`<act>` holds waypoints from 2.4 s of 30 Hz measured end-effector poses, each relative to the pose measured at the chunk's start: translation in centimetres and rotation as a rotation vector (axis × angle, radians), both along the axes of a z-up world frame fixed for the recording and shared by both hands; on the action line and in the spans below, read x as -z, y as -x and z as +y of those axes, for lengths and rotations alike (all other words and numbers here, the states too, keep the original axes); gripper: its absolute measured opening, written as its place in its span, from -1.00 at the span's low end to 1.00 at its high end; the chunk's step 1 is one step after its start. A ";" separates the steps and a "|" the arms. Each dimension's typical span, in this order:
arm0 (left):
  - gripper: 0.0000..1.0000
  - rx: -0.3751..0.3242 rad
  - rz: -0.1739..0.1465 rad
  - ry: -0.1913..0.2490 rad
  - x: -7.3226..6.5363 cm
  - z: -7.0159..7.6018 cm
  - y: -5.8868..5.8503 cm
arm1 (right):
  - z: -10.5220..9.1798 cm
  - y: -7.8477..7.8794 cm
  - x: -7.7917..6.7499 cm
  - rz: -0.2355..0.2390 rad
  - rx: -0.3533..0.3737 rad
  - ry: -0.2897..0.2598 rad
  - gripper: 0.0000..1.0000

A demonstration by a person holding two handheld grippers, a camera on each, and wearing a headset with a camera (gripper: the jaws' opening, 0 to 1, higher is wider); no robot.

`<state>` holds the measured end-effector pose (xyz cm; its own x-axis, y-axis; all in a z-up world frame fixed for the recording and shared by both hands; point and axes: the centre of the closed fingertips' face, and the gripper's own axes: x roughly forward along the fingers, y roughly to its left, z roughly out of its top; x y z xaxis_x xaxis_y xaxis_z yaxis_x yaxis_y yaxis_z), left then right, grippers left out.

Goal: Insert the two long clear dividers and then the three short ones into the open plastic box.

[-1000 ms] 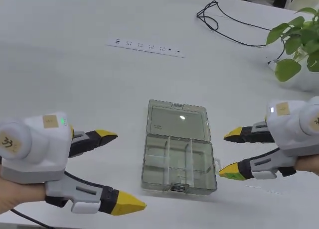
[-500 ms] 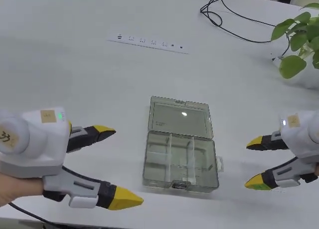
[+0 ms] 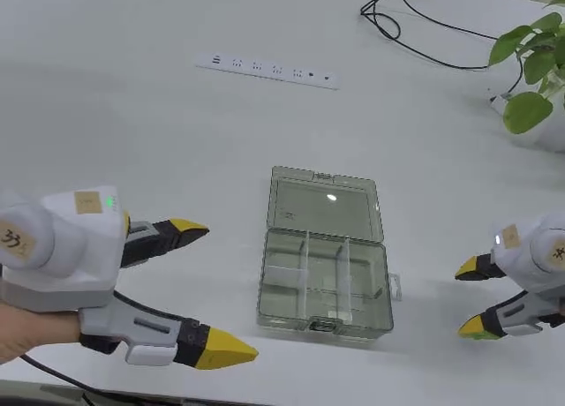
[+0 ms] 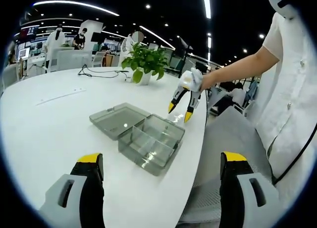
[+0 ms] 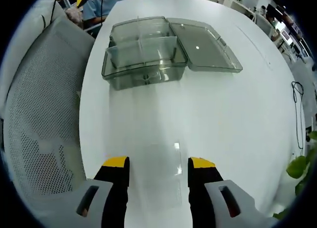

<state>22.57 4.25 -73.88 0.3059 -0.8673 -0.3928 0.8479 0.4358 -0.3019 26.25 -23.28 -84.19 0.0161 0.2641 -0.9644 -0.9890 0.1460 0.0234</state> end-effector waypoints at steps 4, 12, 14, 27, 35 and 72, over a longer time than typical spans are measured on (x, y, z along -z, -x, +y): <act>1.00 -0.004 0.000 0.002 0.0 0.0 -0.1 | -0.4 0.0 0.6 -0.008 -0.034 0.029 -0.06; 1.00 -0.010 -0.001 0.008 -0.3 0.0 -0.2 | -1.2 -0.8 1.5 -0.027 -0.078 0.060 -0.20; 1.00 -0.013 -0.002 0.010 -0.3 0.0 -0.3 | -1.2 -0.7 1.5 -0.026 -0.092 0.064 -0.24; 1.00 0.002 -0.004 0.010 -0.3 -0.1 0.0 | -1.4 -0.9 1.6 -0.028 -0.086 0.071 -0.34; 1.00 -0.001 -0.009 0.005 -0.5 0.1 -0.1 | -1.4 -1.0 1.3 -0.044 -0.050 0.062 -0.35; 0.42 -0.096 0.099 0.166 -6.4 -4.6 -2.4 | 11.2 0.1 -12.5 -0.311 -0.001 -0.222 -0.35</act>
<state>24.99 -0.30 -67.51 0.3569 -0.8914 -0.2794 0.7677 0.4503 -0.4559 26.17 -12.13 -71.70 0.2989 0.4662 -0.8326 -0.9539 0.1699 -0.2473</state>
